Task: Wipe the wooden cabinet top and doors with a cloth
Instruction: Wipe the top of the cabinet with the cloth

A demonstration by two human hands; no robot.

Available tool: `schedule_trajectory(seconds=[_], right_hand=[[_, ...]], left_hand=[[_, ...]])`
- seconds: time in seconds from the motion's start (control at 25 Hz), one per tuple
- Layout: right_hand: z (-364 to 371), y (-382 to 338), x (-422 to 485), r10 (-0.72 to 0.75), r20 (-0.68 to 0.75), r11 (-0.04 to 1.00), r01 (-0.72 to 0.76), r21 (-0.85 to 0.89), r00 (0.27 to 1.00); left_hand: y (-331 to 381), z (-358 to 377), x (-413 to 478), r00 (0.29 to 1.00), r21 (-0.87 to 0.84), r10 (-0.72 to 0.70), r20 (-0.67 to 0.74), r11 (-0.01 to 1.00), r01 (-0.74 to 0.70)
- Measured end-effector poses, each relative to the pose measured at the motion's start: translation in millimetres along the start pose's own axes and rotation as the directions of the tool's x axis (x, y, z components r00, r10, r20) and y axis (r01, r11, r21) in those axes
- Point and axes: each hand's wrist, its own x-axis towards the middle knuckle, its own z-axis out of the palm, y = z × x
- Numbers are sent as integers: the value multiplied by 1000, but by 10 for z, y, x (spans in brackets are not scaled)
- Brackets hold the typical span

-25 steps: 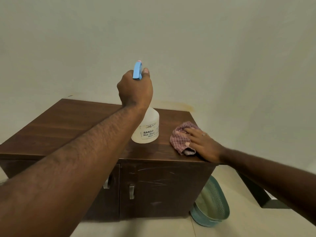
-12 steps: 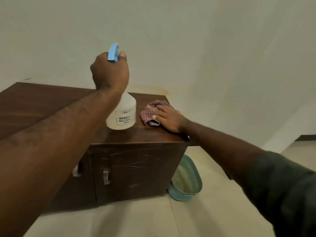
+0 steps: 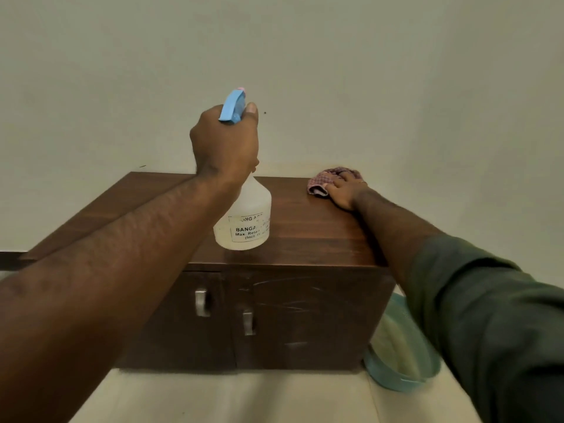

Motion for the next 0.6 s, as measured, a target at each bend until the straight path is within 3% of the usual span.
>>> schedule_trajectory(seconds=[0.16, 0.36, 0.44, 0.6], right_hand=[[48, 12, 6, -4, -8, 1000, 4, -11, 1000], [95, 61, -53, 88, 37, 996, -89, 29, 995], [138, 92, -135, 115, 26, 993, -116, 31, 993], [181, 130, -388, 24, 9, 1000, -24, 8, 1000]], left_hand=[[189, -511, -53, 997, 45, 79, -23, 996, -78], [197, -1074, -251, 973, 278, 232, -2, 935, -222], [125, -1219, -303, 976, 314, 219, -7, 927, -206], [-165, -1473, -361, 986, 400, 162, 43, 901, -165]])
